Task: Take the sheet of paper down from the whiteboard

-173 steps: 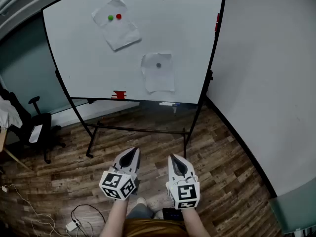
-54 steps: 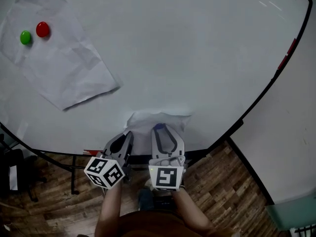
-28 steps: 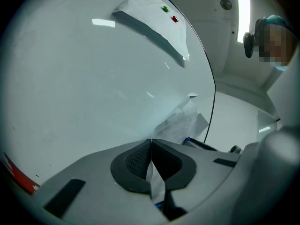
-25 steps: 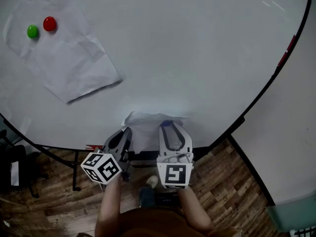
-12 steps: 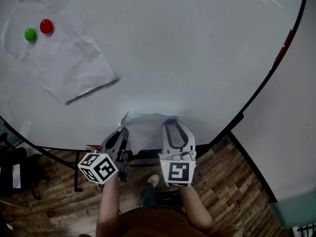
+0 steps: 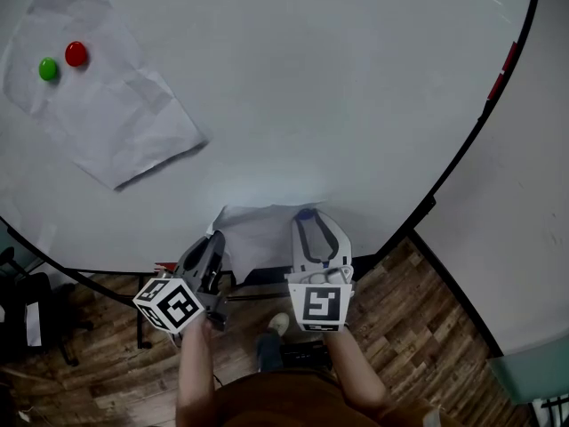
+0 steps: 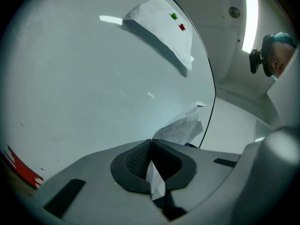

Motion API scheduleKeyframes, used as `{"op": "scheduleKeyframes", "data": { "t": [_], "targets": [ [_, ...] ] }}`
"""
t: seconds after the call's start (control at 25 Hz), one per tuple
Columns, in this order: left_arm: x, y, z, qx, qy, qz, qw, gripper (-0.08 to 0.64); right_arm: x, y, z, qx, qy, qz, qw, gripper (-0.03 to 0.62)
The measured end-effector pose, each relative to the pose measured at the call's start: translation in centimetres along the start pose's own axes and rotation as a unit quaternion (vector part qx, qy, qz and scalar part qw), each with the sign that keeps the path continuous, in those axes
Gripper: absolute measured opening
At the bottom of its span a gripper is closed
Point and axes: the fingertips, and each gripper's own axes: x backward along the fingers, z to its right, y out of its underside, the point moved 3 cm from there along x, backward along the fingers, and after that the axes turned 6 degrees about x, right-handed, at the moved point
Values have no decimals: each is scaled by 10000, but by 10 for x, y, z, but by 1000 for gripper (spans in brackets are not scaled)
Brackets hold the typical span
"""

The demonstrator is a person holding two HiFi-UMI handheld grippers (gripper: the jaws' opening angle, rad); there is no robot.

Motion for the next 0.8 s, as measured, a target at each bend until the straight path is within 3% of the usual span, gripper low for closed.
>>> {"op": "scheduleKeyframes", "data": {
  "t": [0.24,0.56,0.8],
  "targets": [
    [6,-1,0,265,67,53,9996,25,1,1,4,7,45,-78,10000,135],
    [10,-5,-3,264,-31,81,9996,25,2,2,9,-1,135,-120,9998,135],
    [14,-11,-9,695,36,300,9971,25,3,3,25,-26,303,-120,9995,135]
  ]
}}
